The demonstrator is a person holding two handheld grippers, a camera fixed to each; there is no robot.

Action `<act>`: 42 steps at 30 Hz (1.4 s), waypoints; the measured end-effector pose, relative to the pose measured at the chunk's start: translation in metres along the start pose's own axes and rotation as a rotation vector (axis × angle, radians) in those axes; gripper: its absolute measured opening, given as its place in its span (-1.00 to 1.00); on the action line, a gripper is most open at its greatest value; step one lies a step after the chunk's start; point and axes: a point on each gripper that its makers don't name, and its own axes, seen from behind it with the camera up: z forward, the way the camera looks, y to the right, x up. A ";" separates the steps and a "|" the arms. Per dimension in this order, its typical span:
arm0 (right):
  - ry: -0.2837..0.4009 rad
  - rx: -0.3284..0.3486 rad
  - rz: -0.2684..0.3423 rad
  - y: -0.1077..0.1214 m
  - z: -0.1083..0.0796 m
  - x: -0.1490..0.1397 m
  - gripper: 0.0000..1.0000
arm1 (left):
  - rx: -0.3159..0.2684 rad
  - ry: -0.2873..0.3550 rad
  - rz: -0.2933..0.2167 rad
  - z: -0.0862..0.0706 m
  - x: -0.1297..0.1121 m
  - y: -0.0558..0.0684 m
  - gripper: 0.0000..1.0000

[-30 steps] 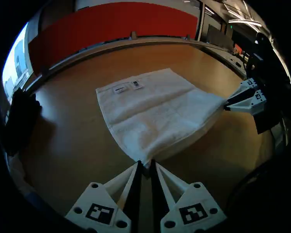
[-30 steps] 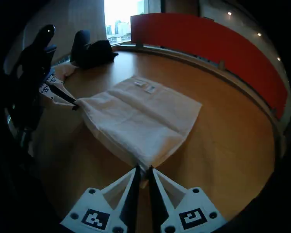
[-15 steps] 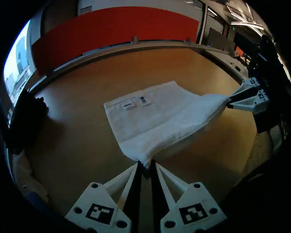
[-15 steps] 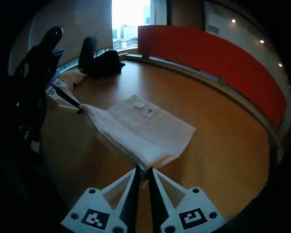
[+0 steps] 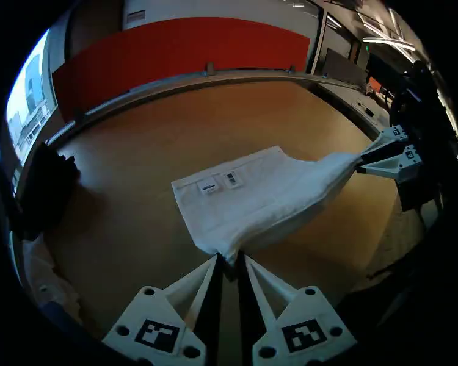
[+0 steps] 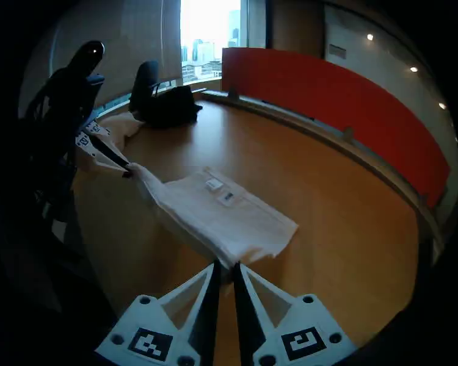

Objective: Fold towel

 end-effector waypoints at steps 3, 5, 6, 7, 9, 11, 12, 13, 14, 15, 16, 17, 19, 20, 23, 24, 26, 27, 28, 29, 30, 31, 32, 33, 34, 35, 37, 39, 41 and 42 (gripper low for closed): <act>0.002 0.004 -0.002 -0.002 -0.007 0.002 -0.70 | -0.004 0.003 0.003 -0.006 0.002 0.003 -0.69; 0.002 0.003 -0.006 -0.002 -0.010 0.003 -0.70 | -0.009 0.006 0.004 -0.008 0.003 0.005 -0.69; 0.001 0.003 -0.007 -0.001 -0.011 0.003 -0.70 | -0.011 0.007 0.003 -0.009 0.003 0.006 -0.69; -0.001 0.003 -0.008 -0.001 -0.011 0.002 -0.70 | -0.011 0.005 0.002 -0.008 0.002 0.006 -0.69; -0.006 0.004 -0.009 0.000 -0.011 0.001 -0.70 | -0.012 0.000 -0.002 -0.007 0.001 0.007 -0.69; -0.008 0.001 -0.012 0.002 -0.010 0.001 -0.70 | -0.011 -0.001 -0.007 -0.006 0.002 0.008 -0.69; -0.009 0.000 -0.014 0.002 -0.009 0.001 -0.70 | -0.011 -0.002 -0.009 -0.006 0.002 0.008 -0.69; -0.011 -0.002 -0.016 0.004 -0.008 0.001 -0.70 | -0.010 -0.001 -0.010 -0.005 0.003 0.009 -0.69; -0.013 -0.004 -0.019 0.005 -0.007 0.001 -0.71 | -0.010 0.000 -0.011 -0.005 0.003 0.009 -0.69; -0.015 -0.007 -0.021 0.007 -0.006 0.001 -0.70 | -0.009 0.001 -0.012 -0.004 0.004 0.009 -0.69; -0.017 -0.008 -0.024 0.008 -0.005 0.002 -0.70 | -0.008 0.001 -0.013 -0.003 0.005 0.008 -0.69; -0.019 -0.009 -0.027 0.010 -0.004 0.003 -0.70 | -0.006 0.001 -0.015 -0.002 0.006 0.008 -0.69; -0.021 -0.013 -0.032 0.014 0.000 0.005 -0.70 | -0.003 0.002 -0.019 0.002 0.009 0.006 -0.69; -0.022 -0.016 -0.035 0.016 0.002 0.006 -0.70 | -0.001 0.003 -0.021 0.005 0.010 0.004 -0.69; -0.023 -0.019 -0.038 0.023 0.011 0.010 -0.70 | 0.013 0.005 -0.032 0.014 0.015 -0.002 -0.69; -0.024 -0.019 -0.039 0.025 0.014 0.011 -0.70 | 0.018 0.006 -0.035 0.017 0.017 -0.004 -0.69; -0.030 -0.022 -0.035 0.031 0.021 0.011 -0.70 | 0.023 0.004 -0.045 0.024 0.019 -0.008 -0.69; -0.033 -0.023 -0.034 0.033 0.024 0.012 -0.70 | 0.026 0.003 -0.049 0.028 0.020 -0.010 -0.69; -0.038 -0.023 -0.034 0.036 0.027 0.011 -0.70 | 0.030 0.003 -0.052 0.032 0.021 -0.012 -0.69; -0.043 -0.024 -0.034 0.039 0.031 0.011 -0.70 | 0.034 0.002 -0.054 0.036 0.023 -0.015 -0.69; -0.047 -0.024 -0.034 0.041 0.034 0.011 -0.70 | 0.038 0.001 -0.057 0.039 0.024 -0.017 -0.69; -0.050 -0.025 -0.036 0.043 0.038 0.011 -0.70 | 0.041 -0.003 -0.058 0.043 0.024 -0.019 -0.69; -0.054 -0.026 -0.037 0.046 0.041 0.010 -0.70 | 0.044 -0.007 -0.059 0.047 0.024 -0.021 -0.69; -0.057 -0.027 -0.039 0.048 0.045 0.010 -0.70 | 0.046 -0.010 -0.060 0.051 0.025 -0.022 -0.69; -0.060 -0.028 -0.040 0.050 0.048 0.009 -0.70 | 0.047 -0.014 -0.057 0.054 0.025 -0.024 -0.69; -0.064 -0.030 -0.042 0.053 0.052 0.008 -0.70 | 0.049 -0.018 -0.054 0.058 0.025 -0.025 -0.69; -0.073 -0.032 -0.042 0.057 0.059 0.006 -0.70 | 0.052 -0.025 -0.047 0.065 0.024 -0.028 -0.69; -0.083 -0.033 -0.039 0.061 0.065 0.003 -0.70 | 0.055 -0.033 -0.039 0.073 0.024 -0.031 -0.69; -0.093 -0.030 -0.035 0.063 0.071 0.000 -0.70 | 0.056 -0.043 -0.036 0.079 0.023 -0.033 -0.69; -0.097 -0.029 -0.033 0.064 0.073 -0.001 -0.70 | 0.057 -0.048 -0.035 0.083 0.022 -0.034 -0.69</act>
